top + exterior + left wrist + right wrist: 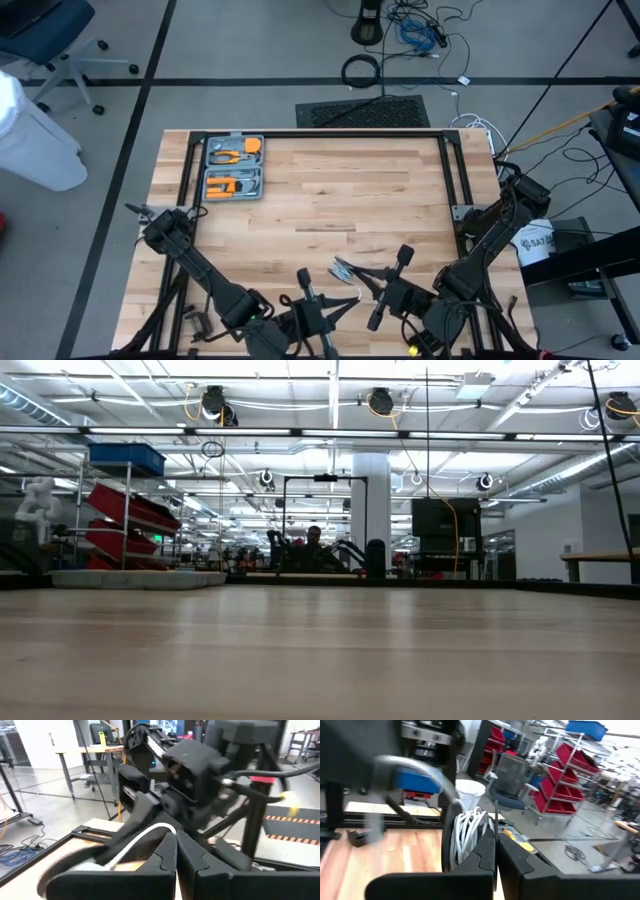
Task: Coil cords
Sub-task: Coil the white wire on the spool
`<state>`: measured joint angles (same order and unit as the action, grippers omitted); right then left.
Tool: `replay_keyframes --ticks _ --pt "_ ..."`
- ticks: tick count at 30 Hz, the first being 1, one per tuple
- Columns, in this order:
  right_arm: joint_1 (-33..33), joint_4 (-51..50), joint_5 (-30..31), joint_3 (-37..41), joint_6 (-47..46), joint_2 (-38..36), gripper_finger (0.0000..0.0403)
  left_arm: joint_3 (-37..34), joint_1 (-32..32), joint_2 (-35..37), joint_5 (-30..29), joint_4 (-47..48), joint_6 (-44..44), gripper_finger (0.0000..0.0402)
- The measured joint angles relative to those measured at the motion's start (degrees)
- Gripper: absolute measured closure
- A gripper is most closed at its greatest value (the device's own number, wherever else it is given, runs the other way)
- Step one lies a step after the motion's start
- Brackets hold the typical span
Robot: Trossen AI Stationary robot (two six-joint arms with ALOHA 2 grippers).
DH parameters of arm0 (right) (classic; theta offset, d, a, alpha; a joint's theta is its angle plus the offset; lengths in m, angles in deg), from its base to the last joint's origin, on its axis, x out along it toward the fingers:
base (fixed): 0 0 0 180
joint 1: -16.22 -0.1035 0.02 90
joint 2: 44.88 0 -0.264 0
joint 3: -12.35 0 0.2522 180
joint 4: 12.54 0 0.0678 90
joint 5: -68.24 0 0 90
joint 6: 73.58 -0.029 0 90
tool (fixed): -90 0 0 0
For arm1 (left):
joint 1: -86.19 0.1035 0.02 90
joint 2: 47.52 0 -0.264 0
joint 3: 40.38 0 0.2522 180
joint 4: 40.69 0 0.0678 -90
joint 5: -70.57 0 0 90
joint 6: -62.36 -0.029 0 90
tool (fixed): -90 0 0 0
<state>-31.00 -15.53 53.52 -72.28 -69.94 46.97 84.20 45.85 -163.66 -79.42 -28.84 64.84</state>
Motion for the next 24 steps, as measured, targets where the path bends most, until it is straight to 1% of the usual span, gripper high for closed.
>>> replay_keyframes --ticks 2,5,8,12,15,18,20,24 --pt "0.0 0.1 -0.79 0.0 -0.07 0.0 0.0403 0.0 0.65 0.0 0.42 0.43 0.3 0.0401" --pt "0.0 0.11 -0.65 0.0 -0.2 0.0 0.0403 0.0 1.49 0.04 3.99 2.78 2.99 0.0402" --pt "0.0 0.1 -0.67 0.0 -0.14 0.0 0.0403 -0.27 1.75 -0.02 5.79 3.12 3.15 0.0402" --pt "0.0 0.11 -0.64 0.0 -0.09 0.0 0.0403 -0.48 1.71 -0.02 6.27 4.49 3.56 0.0402" --pt "0.0 0.13 -0.61 0.0 -0.02 0.0 0.0403 -0.5 1.71 -0.19 6.58 8.17 7.08 0.0402" --pt "0.0 0.64 -0.62 0.0 0.0 0.0 0.0403 -0.52 1.6 -0.77 6.58 11.1 8.81 0.0402" --pt "0.0 1.31 -0.61 0.0 0.06 0.0 0.0403 -0.52 1.58 -1.48 6.45 11.95 10.3 0.0402" --pt "-0.04 1.49 -0.81 0.0 0.24 0.0 0.0403 -0.52 1.9 -3.23 6.19 11.98 10.58 0.0402"
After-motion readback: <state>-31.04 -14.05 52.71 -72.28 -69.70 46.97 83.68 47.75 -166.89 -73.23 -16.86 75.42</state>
